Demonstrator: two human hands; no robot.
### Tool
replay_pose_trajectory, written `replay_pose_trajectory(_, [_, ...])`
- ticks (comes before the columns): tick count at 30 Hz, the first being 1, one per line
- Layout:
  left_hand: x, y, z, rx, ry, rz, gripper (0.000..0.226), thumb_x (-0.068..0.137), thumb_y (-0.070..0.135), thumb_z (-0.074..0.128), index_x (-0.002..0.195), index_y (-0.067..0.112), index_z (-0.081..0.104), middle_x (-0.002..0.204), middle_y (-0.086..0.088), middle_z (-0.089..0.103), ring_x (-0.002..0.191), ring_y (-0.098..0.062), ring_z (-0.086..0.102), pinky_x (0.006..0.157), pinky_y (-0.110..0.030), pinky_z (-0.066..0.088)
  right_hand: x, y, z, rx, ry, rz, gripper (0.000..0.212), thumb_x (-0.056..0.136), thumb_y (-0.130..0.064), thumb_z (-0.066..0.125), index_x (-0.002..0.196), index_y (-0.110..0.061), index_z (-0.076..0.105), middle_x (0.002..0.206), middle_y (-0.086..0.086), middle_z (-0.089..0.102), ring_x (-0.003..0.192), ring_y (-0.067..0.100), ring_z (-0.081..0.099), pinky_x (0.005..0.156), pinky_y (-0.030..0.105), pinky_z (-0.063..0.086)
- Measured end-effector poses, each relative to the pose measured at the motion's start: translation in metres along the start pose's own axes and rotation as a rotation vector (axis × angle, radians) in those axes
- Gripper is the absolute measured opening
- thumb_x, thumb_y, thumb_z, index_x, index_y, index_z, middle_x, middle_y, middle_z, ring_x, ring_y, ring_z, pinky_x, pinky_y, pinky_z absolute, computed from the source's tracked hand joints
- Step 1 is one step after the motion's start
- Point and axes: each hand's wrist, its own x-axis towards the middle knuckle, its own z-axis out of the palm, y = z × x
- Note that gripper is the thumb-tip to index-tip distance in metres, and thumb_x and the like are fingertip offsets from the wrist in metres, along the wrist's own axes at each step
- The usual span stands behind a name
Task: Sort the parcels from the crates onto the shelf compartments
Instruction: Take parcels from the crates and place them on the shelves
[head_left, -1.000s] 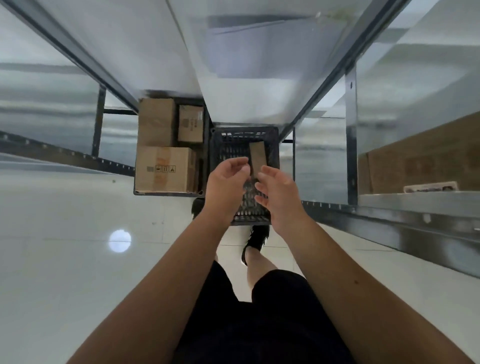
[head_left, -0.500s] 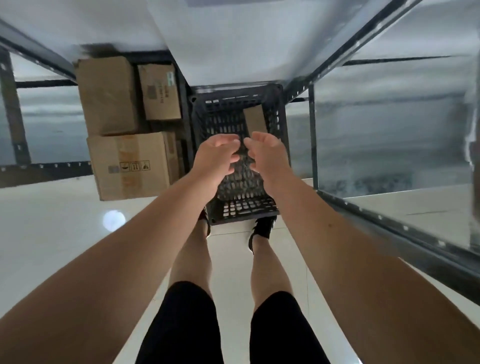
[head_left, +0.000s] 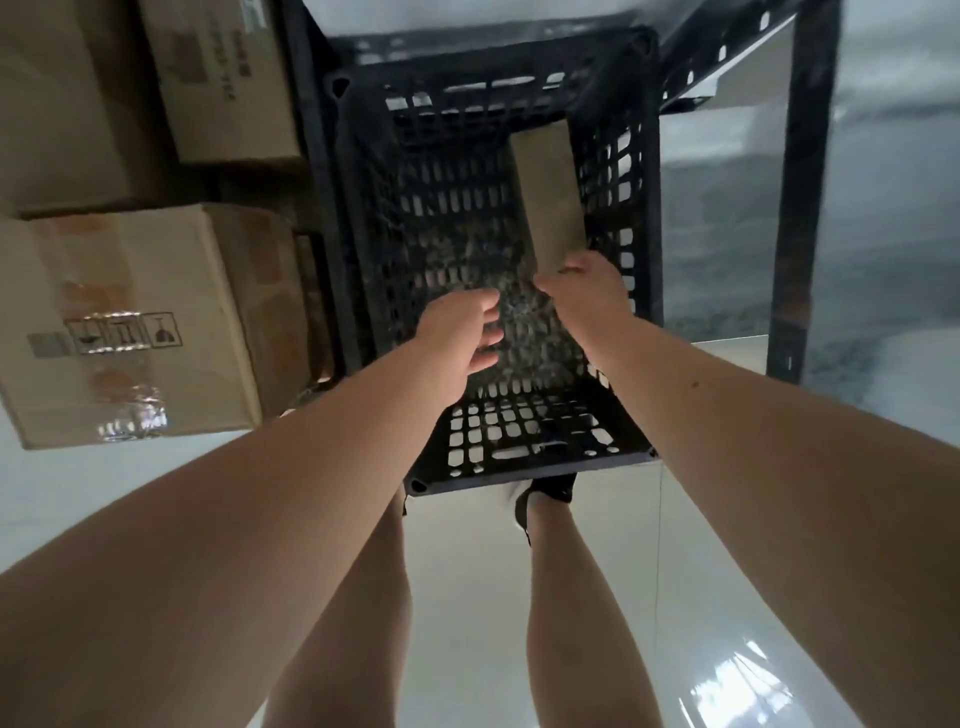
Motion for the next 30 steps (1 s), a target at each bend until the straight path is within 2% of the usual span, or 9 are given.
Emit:
replay_pose_trajectory(3, [0.041,0.0,0.009,-0.015,0.007,-0.007,0.019,0.109,0.022,0.053,0.099,0.031,0.066,0.127,0.001,0.069,0.116,-0.02,0.067,0.101,-0.045,0.057,0.036,0.015,0.002,-0.007,0.026,-0.001,0.063,0.099,-0.03,0.068,0.156,-0.016,0.046,0.128,-0.001,0.065,0.092,0.01,0.062,0.071,0.024,0.047])
replay_pose_trajectory(5, [0.064,0.001,0.016,-0.036,-0.006,-0.012,0.019,0.109,0.022,0.052,0.099,0.031,0.066,0.131,0.0,0.068,0.118,-0.021,0.066,0.105,-0.047,0.055,0.055,0.021,0.005,0.021,0.031,0.013,0.065,0.098,-0.029,0.068,0.158,-0.017,0.043,0.121,-0.002,0.063,0.088,0.009,0.06,0.077,0.029,0.049])
replay_pose_trajectory(9, [0.097,0.008,0.03,-0.064,-0.032,-0.011,0.011,0.109,0.024,0.054,0.113,0.026,0.063,0.132,-0.001,0.066,0.122,-0.022,0.063,0.109,-0.048,0.052,0.083,0.03,0.017,0.058,0.049,-0.011,0.063,0.095,-0.024,0.07,0.153,-0.019,0.048,0.12,-0.002,0.065,0.104,0.018,0.063,0.087,0.033,0.051])
replay_pose_trajectory(13, [0.12,0.013,0.041,-0.124,-0.041,-0.006,0.012,0.107,0.028,0.057,0.117,0.024,0.061,0.11,0.006,0.066,0.112,-0.018,0.064,0.103,-0.044,0.054,0.104,0.03,0.029,0.03,0.102,-0.051,0.072,0.093,-0.028,0.069,0.158,-0.029,0.04,0.136,-0.001,0.059,0.117,0.022,0.059,0.101,0.044,0.054])
replay_pose_trajectory(16, [0.133,0.018,0.047,-0.17,-0.049,-0.007,0.012,0.108,0.029,0.055,0.101,0.025,0.065,0.096,0.011,0.066,0.093,-0.009,0.064,0.092,-0.037,0.055,0.117,0.023,0.034,-0.008,0.128,-0.022,0.073,0.093,-0.03,0.071,0.158,-0.025,0.038,0.123,-0.001,0.054,0.106,0.023,0.056,0.093,0.04,0.054])
replay_pose_trajectory(18, [0.141,0.02,0.051,-0.185,-0.059,0.0,0.018,0.109,0.031,0.055,0.095,0.027,0.065,0.092,0.013,0.068,0.093,-0.008,0.065,0.096,-0.036,0.053,0.125,0.018,0.036,-0.012,0.151,-0.021,0.068,0.089,-0.029,0.074,0.151,-0.024,0.045,0.118,-0.004,0.056,0.101,0.022,0.058,0.084,0.036,0.052])
replay_pose_trajectory(22, [0.156,0.026,0.056,-0.228,-0.078,0.04,0.017,0.106,0.039,0.059,0.101,0.025,0.068,0.109,0.007,0.07,0.107,-0.012,0.064,0.103,-0.035,0.047,0.142,0.01,0.035,-0.101,0.162,-0.046,0.031,0.088,-0.024,0.072,0.118,-0.022,0.061,0.099,0.0,0.067,0.089,0.024,0.068,0.07,0.036,0.058])
replay_pose_trajectory(26, [0.168,0.035,0.061,-0.252,-0.082,0.105,0.032,0.104,0.048,0.06,0.12,0.025,0.074,0.119,0.003,0.077,0.116,-0.017,0.069,0.106,-0.037,0.052,0.149,0.005,0.031,-0.045,0.115,0.059,0.06,0.091,-0.028,0.074,0.144,-0.018,0.048,0.116,0.003,0.062,0.087,0.022,0.061,0.071,0.036,0.049])
replay_pose_trajectory(30, [0.175,0.042,0.062,-0.187,-0.075,0.119,0.046,0.101,0.059,0.056,0.132,0.027,0.071,0.122,0.002,0.077,0.113,-0.021,0.074,0.104,-0.044,0.057,0.152,0.001,0.032,-0.028,0.075,0.082,0.069,0.088,-0.031,0.077,0.148,-0.021,0.046,0.134,0.009,0.06,0.109,0.032,0.064,0.079,0.039,0.05])
